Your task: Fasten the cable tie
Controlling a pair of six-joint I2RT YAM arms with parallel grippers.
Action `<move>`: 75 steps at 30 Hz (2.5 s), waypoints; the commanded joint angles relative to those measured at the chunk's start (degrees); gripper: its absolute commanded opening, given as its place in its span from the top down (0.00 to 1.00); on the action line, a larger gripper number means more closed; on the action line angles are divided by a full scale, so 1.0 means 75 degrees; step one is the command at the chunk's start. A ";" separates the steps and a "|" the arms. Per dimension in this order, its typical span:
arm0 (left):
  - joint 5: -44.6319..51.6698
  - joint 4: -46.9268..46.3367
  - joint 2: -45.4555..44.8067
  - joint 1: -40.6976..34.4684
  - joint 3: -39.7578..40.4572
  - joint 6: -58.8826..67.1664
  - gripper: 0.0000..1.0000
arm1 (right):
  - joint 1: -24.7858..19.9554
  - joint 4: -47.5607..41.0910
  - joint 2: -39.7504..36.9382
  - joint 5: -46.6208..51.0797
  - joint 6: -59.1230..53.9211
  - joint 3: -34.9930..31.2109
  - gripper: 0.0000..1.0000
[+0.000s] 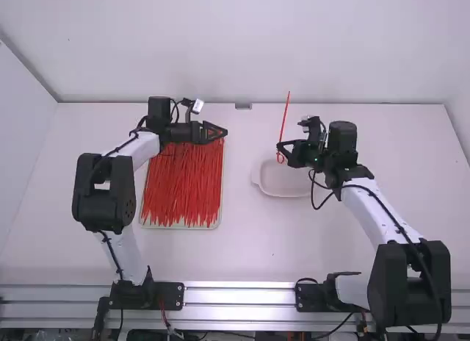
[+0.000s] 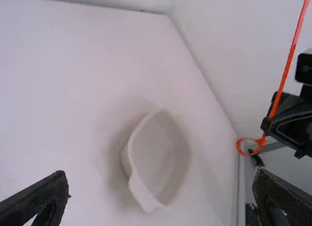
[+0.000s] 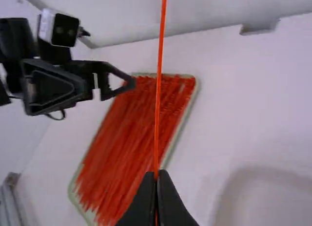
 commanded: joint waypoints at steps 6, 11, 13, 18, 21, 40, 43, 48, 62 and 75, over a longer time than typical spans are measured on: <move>-0.0154 -0.1014 0.0026 0.0012 0.0114 0.1303 0.01 | 0.0268 0.0009 -0.0111 0.1976 -0.0291 -0.0294 1.00; -0.0154 -0.1448 0.0026 -0.0006 0.0114 0.1306 0.01 | 0.0388 -0.0012 -0.0111 0.2748 -0.0152 -0.0647 1.00; -0.0157 -0.1658 0.0026 0.0017 0.0114 0.1306 0.01 | 0.0391 0.0119 -0.0108 0.2993 -0.0242 -0.0857 1.00; -0.0061 -0.2017 0.0026 -0.0023 0.0114 0.1856 0.01 | 0.0382 0.0950 -0.0009 0.3279 -0.0219 -0.1518 1.00; -0.0041 -0.2180 0.0026 0.0012 0.0114 0.1929 0.01 | 0.0382 0.1894 0.0283 0.3719 0.0271 -0.2052 1.00; -0.0332 -0.2218 0.0026 -0.0023 0.0114 0.1932 0.01 | 0.0376 0.3209 0.1431 0.3453 0.0568 -0.2463 0.01; -0.0702 -0.2244 0.0026 0.0023 0.0114 0.1926 0.01 | 0.0379 0.3226 0.1411 0.3450 0.0571 -0.2460 0.01; -0.0758 -0.2291 -0.0006 0.0149 0.0114 0.1941 0.01 | 0.0335 0.3246 0.1314 0.3453 0.0504 -0.2463 0.01; -0.2585 -0.4543 -0.1874 0.0729 0.0114 0.3185 0.01 | 0.0230 0.1524 -0.1122 0.3564 0.0102 -0.2474 0.01; -0.4033 -0.5386 -0.2917 0.0731 0.0114 0.2442 0.01 | 0.0256 -0.0020 -0.3034 0.3946 0.0137 -0.2477 0.01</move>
